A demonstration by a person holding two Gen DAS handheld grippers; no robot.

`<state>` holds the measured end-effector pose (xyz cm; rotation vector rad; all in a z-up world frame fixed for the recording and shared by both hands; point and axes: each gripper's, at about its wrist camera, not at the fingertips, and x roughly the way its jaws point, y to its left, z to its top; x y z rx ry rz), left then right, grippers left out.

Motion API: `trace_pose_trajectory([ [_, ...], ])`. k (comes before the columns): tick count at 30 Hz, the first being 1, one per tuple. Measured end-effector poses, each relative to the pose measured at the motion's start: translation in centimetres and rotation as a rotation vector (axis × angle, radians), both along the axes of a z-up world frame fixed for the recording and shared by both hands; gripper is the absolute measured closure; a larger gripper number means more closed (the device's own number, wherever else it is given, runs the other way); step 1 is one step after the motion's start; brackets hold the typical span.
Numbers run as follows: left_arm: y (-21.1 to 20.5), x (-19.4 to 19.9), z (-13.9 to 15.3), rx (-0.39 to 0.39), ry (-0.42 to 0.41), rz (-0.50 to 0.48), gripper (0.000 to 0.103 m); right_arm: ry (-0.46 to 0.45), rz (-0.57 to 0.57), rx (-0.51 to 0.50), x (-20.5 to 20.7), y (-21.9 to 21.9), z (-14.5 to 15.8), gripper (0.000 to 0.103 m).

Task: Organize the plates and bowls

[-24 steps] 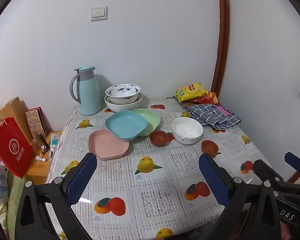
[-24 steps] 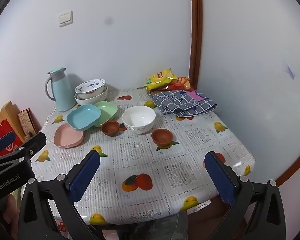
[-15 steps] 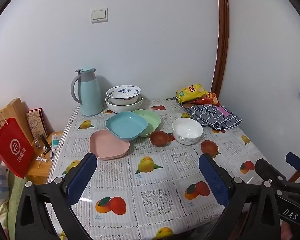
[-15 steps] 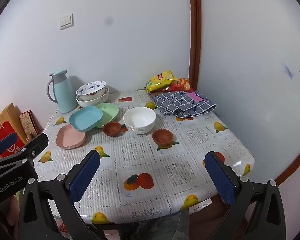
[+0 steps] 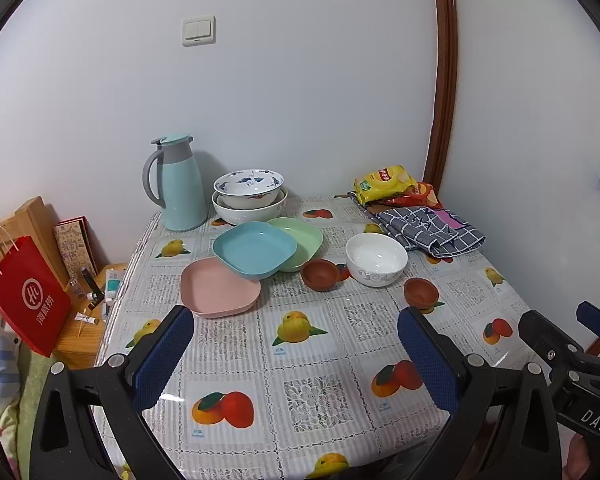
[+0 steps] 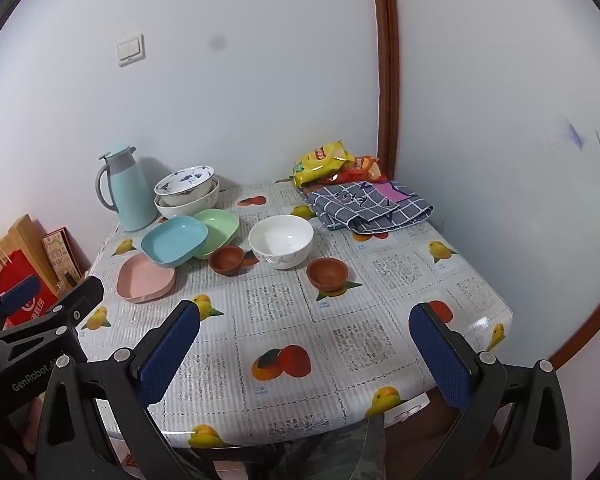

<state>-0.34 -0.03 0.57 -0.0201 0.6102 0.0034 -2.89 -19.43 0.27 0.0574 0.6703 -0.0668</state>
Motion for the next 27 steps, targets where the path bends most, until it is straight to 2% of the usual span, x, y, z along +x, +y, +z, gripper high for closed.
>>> trace_pose_trajectory([
  [27,0.13,-0.09,-0.68,0.009,-0.002,0.015,0.0,-0.003,0.006,-0.001,-0.23,0.43,-0.11,0.0],
])
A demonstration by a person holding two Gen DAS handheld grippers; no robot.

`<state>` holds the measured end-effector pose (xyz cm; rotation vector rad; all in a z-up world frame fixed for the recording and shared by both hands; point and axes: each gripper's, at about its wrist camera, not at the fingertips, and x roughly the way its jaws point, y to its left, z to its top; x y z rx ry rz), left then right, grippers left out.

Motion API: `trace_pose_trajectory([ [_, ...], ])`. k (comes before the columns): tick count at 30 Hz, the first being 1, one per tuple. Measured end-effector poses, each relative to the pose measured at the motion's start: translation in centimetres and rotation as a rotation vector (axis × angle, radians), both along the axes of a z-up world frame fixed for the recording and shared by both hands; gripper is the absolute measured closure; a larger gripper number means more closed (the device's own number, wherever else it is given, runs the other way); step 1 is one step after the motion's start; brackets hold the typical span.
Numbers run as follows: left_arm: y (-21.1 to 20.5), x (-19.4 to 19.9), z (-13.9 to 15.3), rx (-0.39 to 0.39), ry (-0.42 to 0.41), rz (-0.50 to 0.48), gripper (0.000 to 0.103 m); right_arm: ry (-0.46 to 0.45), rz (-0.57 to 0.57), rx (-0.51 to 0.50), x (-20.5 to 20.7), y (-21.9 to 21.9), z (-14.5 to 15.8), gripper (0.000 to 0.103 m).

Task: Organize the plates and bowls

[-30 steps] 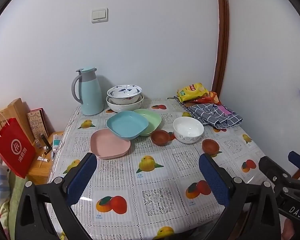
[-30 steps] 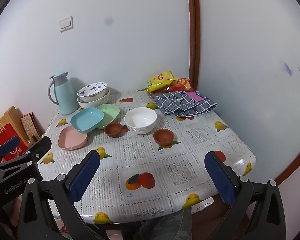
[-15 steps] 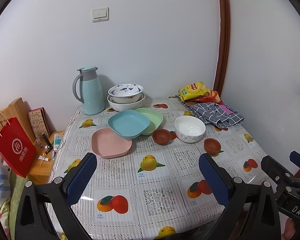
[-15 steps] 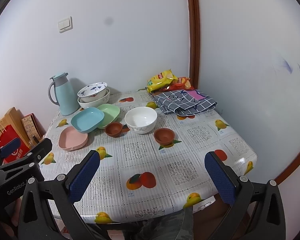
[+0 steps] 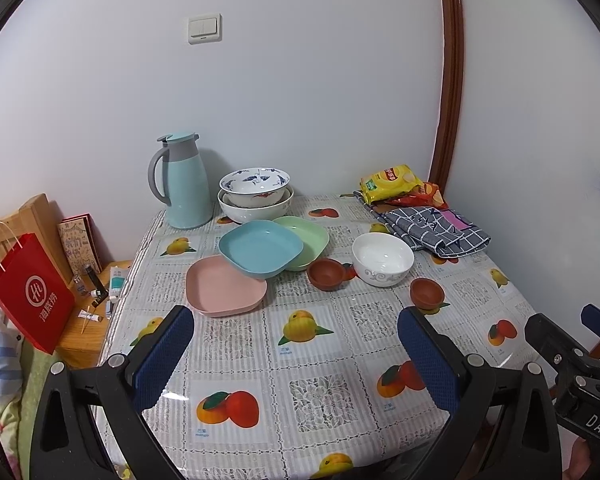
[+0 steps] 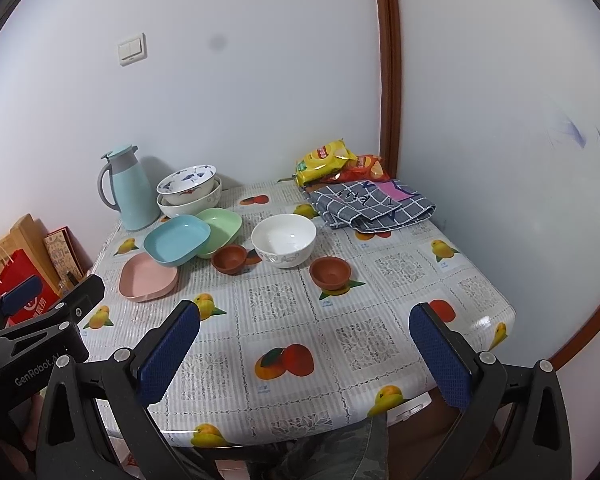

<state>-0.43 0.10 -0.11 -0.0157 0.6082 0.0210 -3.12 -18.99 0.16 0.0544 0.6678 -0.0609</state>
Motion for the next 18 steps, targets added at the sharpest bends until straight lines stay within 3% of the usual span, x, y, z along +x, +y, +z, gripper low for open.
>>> trace_pose_trajectory([
  [18,0.26,0.05,0.24,-0.005,0.002,0.006,0.0,-0.004,0.004,0.001,-0.17,0.02,0.19,0.0],
])
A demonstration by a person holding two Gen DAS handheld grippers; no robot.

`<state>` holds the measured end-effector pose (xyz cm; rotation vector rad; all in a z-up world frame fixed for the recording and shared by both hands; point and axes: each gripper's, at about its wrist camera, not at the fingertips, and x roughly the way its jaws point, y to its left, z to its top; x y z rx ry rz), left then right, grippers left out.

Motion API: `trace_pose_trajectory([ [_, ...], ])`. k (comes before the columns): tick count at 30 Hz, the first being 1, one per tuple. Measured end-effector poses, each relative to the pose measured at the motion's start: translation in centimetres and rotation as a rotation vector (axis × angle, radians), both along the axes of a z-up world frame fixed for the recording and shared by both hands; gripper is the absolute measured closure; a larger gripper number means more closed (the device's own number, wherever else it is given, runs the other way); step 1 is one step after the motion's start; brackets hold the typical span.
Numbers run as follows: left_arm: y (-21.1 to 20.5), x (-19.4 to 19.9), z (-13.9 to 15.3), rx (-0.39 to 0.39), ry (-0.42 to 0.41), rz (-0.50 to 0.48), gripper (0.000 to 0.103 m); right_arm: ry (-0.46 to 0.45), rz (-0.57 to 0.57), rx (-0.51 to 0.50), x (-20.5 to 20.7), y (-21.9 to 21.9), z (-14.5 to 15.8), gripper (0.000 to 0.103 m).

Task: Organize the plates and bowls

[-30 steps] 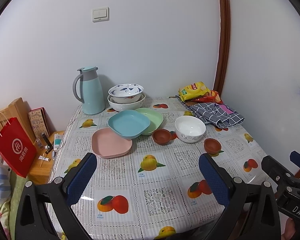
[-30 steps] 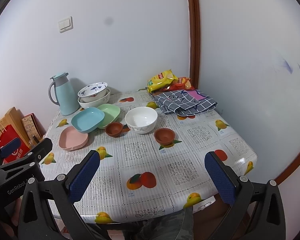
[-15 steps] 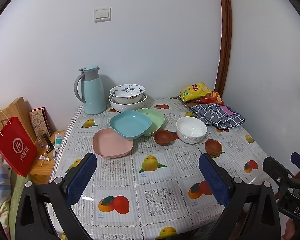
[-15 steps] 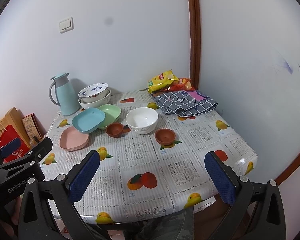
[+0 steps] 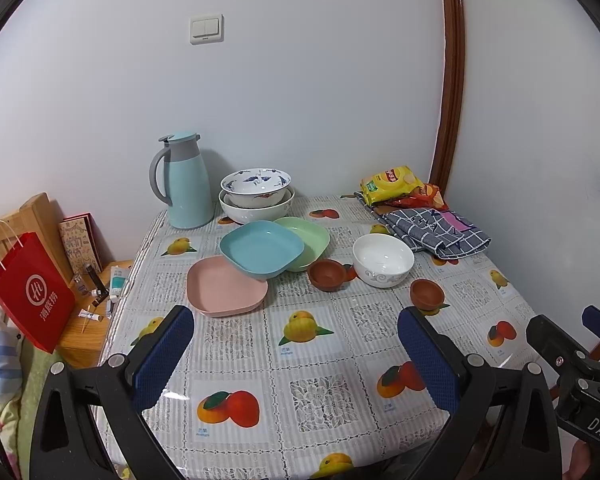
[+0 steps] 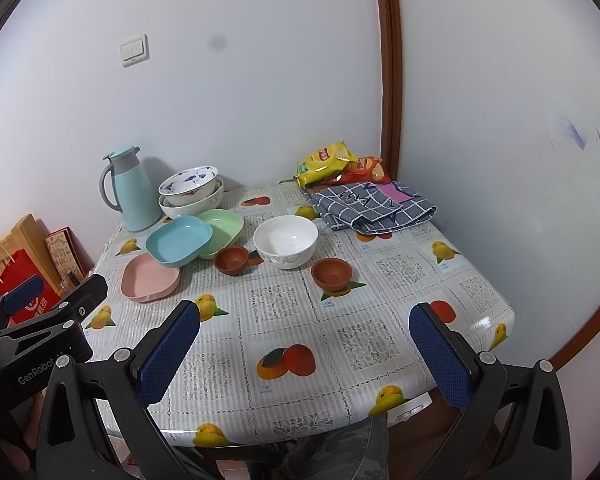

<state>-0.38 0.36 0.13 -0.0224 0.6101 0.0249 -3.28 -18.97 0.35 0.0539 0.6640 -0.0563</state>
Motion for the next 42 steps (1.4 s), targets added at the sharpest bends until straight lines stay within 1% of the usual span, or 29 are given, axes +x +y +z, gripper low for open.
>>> trace_pose_trajectory([
  [20,-0.1,0.2,-0.4,-0.003,-0.003,0.01,0.0,0.005,0.002,-0.009,0.3,0.5,0.1,0.0],
  [28,0.3,1.6,-0.7,-0.012,0.013,0.014,0.0,0.012,0.013,-0.014,1.2,1.1,0.0,0.0],
  [36,0.6,3.2,-0.3,-0.009,0.025,0.012,0.0,0.034,0.009,-0.022,3.1,1.2,-0.1,0.0],
  [42,0.9,5.1,-0.5,-0.004,0.048,0.015,0.0,0.034,0.04,-0.007,4.6,1.5,0.1,0.0],
])
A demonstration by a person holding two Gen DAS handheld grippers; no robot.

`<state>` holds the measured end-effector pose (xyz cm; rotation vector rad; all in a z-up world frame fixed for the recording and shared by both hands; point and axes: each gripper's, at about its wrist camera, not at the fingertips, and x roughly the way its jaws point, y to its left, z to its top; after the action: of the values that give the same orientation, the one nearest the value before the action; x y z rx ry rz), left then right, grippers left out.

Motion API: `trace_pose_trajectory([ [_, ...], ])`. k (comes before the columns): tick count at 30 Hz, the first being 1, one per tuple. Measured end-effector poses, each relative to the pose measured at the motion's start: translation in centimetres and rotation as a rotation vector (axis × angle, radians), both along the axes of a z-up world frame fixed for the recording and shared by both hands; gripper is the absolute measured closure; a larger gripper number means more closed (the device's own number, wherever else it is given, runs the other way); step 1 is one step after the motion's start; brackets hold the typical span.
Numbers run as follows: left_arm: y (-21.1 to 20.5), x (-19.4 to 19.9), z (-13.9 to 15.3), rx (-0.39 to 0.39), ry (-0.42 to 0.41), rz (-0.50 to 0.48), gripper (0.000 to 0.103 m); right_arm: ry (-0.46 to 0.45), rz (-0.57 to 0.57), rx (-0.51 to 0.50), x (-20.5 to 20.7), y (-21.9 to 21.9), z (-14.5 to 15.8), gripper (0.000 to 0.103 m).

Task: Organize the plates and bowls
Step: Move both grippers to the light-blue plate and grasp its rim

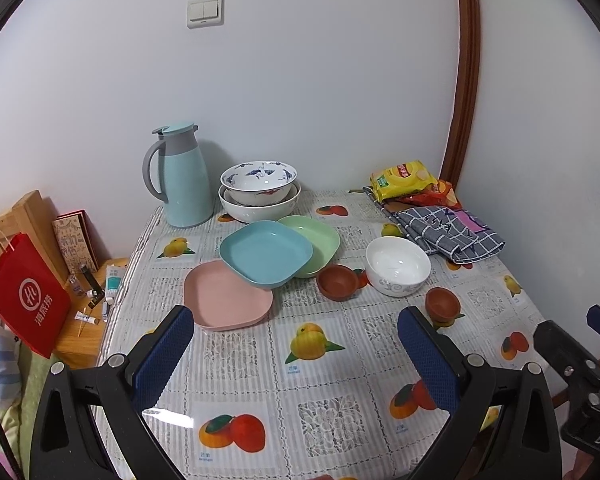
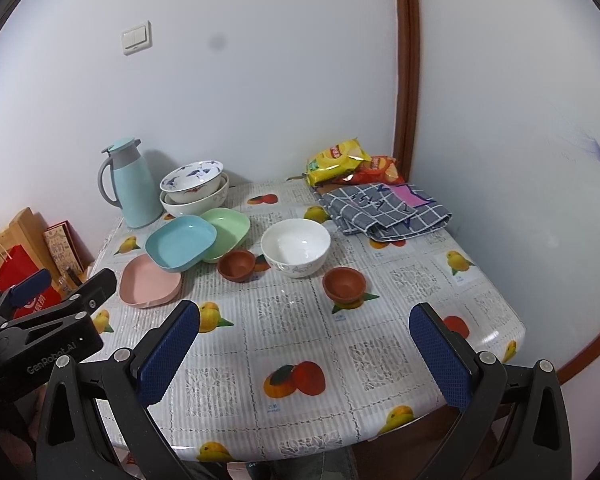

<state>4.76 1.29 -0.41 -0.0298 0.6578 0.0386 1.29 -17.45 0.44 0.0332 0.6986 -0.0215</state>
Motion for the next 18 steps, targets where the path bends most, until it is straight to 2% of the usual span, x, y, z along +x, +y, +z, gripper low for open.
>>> trace_pose_trajectory([
  [11,1.1,4.4,-0.8,0.003,0.035,0.006,0.001,0.0,0.042,0.097,4.5,-0.3,-0.6,0.001],
  [18,2.9,7.8,-1.7,-0.01,0.066,0.033,0.001,0.014,0.085,0.072,8.4,2.3,-1.5,0.004],
])
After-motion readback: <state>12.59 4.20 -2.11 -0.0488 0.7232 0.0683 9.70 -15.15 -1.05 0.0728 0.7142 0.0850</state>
